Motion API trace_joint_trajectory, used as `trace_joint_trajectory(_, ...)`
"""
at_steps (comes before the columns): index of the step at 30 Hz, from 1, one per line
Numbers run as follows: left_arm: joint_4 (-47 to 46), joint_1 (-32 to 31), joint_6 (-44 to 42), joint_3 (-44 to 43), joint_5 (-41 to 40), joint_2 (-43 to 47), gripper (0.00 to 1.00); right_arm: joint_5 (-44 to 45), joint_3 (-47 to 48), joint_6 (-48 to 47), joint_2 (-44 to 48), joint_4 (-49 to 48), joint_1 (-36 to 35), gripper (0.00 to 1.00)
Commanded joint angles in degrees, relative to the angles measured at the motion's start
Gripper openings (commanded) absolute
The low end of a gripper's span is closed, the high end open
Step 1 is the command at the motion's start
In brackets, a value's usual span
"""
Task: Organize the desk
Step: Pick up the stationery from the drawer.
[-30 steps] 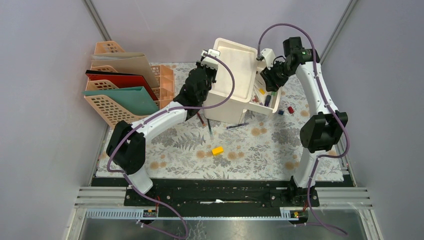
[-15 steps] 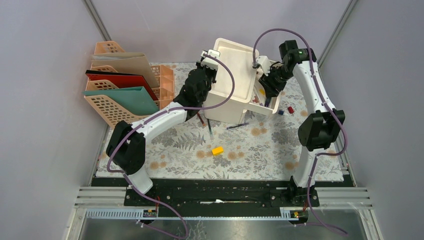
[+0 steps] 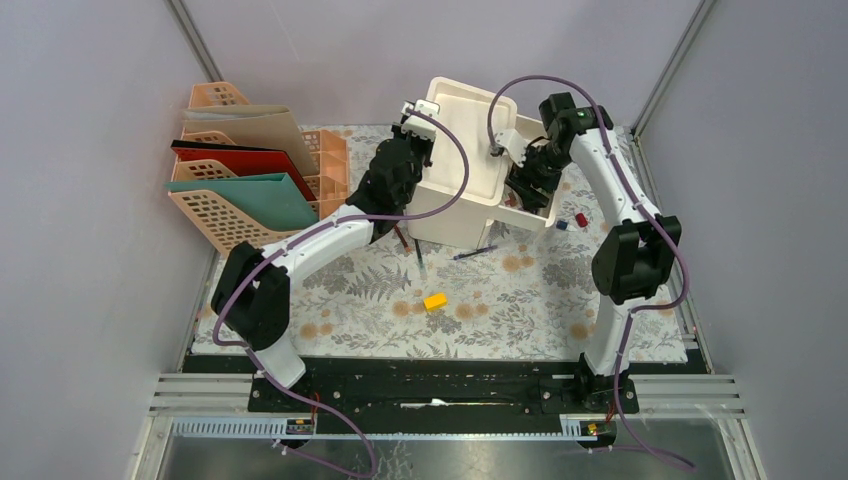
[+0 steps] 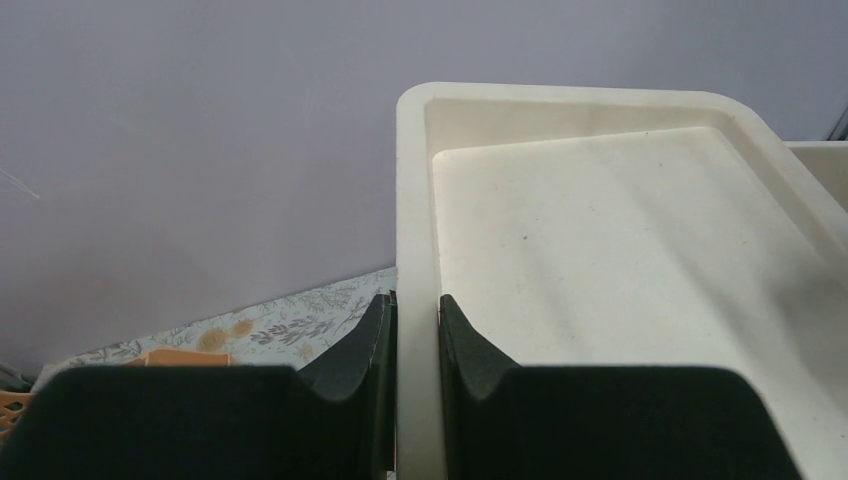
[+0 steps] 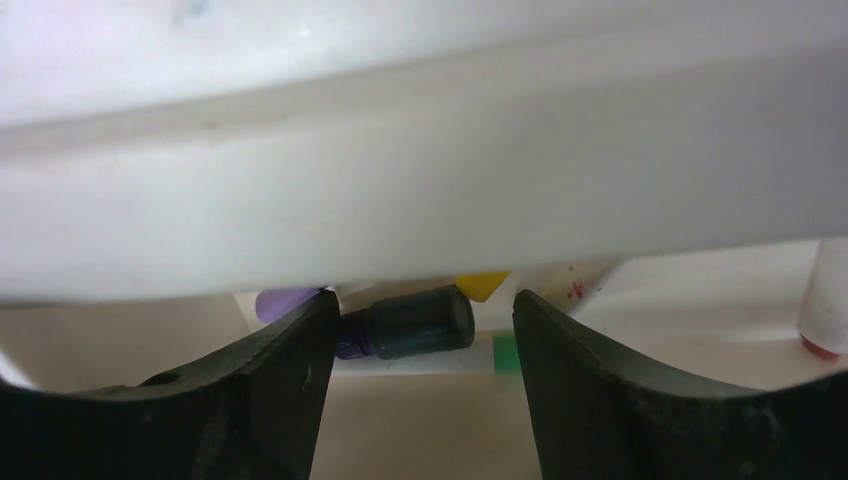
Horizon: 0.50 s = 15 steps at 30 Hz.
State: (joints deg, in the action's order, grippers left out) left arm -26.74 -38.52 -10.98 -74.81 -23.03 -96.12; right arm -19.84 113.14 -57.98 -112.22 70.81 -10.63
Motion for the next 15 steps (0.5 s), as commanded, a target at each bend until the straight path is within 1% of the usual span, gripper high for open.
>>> trace_joint_trajectory(1,-9.71,-0.30,-1.00,-0.16,1.18,3.99,0.00,10.32,-3.80,-3.33,2.88,-5.66,-0.09,0.70)
trace_joint_trajectory(5,-9.80,-0.31,-1.07,-0.24,1.02,3.84,0.00,12.81,-3.27,-3.02,2.66,-11.17,-0.02,0.63)
trace_joint_trajectory(8,-9.73,-0.32,-1.31,-0.13,0.96,3.90,0.00,13.44,-0.92,-2.79,1.47,-12.68,0.39,0.58)
trace_joint_trajectory(12,-9.80,-0.32,-1.45,0.00,0.96,3.91,0.00,13.49,3.28,-2.38,-0.58,-13.24,1.33,0.56)
trace_joint_trajectory(15,-9.89,-0.32,-1.43,0.12,0.84,3.78,0.00,13.98,5.12,-1.44,-1.75,-14.33,1.64,0.52)
